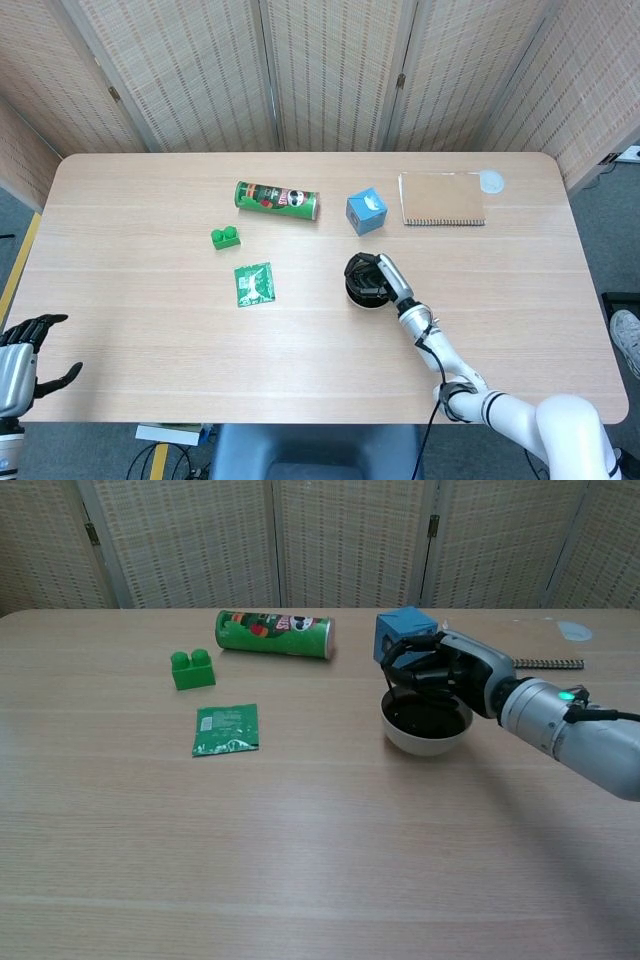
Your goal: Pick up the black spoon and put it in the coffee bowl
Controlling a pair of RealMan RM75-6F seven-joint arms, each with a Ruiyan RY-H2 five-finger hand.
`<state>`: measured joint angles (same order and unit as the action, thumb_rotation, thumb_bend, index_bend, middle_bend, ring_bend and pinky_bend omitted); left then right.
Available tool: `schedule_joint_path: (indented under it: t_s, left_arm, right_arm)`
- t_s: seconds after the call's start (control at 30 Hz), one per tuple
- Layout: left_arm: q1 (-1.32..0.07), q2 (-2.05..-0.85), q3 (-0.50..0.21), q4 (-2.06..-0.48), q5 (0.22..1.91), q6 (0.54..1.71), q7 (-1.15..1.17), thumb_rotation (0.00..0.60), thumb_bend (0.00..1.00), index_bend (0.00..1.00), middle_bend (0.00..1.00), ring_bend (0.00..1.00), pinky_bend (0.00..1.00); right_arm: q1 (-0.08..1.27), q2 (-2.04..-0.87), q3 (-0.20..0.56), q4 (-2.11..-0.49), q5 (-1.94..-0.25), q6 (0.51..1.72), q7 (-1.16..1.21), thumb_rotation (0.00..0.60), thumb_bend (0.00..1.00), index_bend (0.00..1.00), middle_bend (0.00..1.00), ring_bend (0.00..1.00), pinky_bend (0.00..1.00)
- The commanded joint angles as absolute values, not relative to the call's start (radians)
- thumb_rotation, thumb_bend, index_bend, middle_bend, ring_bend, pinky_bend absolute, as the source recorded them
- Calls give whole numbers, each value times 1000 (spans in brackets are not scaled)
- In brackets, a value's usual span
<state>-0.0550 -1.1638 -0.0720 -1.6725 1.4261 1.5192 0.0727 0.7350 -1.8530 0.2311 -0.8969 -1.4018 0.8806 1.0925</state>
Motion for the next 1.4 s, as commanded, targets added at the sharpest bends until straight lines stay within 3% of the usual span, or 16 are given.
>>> schedule_joint_path:
  t_s: [0.03,0.57,1.1,1.4]
  left_arm:
    - [-57,-1166,-72,-1671,1428,1517,74,600,231,275,292,248,269]
    - [-53,-1163,-71,-1673,1421,1517,80,600,231,275,293,248,269]
    - [-54,-1169,-69,-1671,1432,1518,77,600,231,274,293,248,269]
    - [-56,-1170,-70,-1675,1435,1517,82,600,231,274,293,248,269]
  right_arm:
    - [724,-1837,224,-895,-1398,880,1090,600,397,633,881,1000,1000]
    - [788,-1879,263,-807,-1375,837,1080,600,400,635,881,1000,1000]
    - [735,-1816,177,-906,-1438,895,1072,600,402,636,881,1000,1000]
    - [747,-1811,202,-866,-1401,862,1039,600,407,639,881,1000,1000]
